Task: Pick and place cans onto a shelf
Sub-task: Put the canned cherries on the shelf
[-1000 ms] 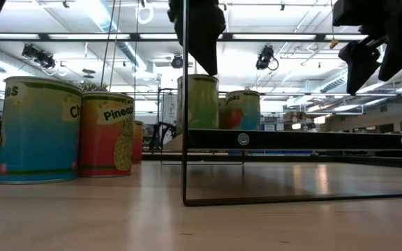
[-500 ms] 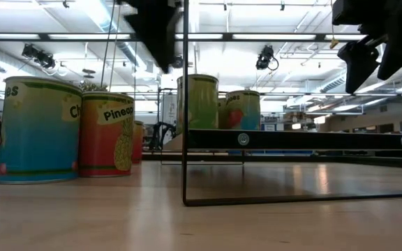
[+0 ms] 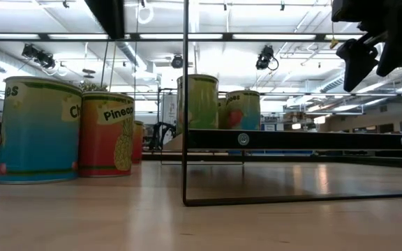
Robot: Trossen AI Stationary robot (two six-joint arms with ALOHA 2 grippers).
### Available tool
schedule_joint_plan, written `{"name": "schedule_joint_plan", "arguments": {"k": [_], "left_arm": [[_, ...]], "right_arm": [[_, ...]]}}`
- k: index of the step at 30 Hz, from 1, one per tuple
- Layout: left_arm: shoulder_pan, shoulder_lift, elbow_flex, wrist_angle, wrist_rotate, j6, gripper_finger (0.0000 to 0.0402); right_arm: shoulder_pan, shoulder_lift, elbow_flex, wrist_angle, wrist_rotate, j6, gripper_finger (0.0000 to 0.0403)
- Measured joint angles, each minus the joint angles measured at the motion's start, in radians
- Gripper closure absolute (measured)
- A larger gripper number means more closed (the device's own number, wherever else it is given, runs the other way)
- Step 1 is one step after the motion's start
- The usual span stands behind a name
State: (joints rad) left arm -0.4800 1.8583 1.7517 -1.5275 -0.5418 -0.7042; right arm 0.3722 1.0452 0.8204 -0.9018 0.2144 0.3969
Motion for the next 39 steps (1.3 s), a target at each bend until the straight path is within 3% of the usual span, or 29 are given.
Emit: {"name": "schedule_joint_plan", "arguments": {"k": [3, 9, 15, 22, 25, 32, 39], "left_arm": [[0.031, -0.094, -0.151, 0.137, 0.067, -0.013, 0.0024], [0.114, -0.26, -0.401, 0.317, 0.298, -0.044, 0.0024], [0.165, -0.35, -0.532, 0.532, 0.349, -0.095, 0.0024], [0.172, -0.35, -0.567, 0.535, 0.469, -0.081, 0.0024], [0.143, -0.387, -0.568, 0.493, 0.476, -0.112, 0.0024], [0.019, -0.447, -0.568, 0.339, 0.447, -0.319, 0.0024], [-0.1, -0.404, -0.568, 0.335, 0.46, -0.461, 0.0024]], "right_arm": [[0.006, 0.001, 0.0, 0.001, 0.0, -0.007, 0.0026], [0.006, 0.001, 0.0, 0.011, 0.0, -0.015, 0.0026], [0.005, 0.001, 0.0, 0.018, 0.004, -0.026, 0.0026], [0.005, 0.001, 0.0, 0.019, 0.004, -0.026, 0.0026], [0.006, 0.001, 0.0, 0.019, 0.004, -0.026, 0.0025], [0.005, 0.001, 0.0, 0.028, 0.004, -0.026, 0.0026], [0.006, 0.001, 0.0, 0.043, 0.004, -0.033, 0.0025]]}}
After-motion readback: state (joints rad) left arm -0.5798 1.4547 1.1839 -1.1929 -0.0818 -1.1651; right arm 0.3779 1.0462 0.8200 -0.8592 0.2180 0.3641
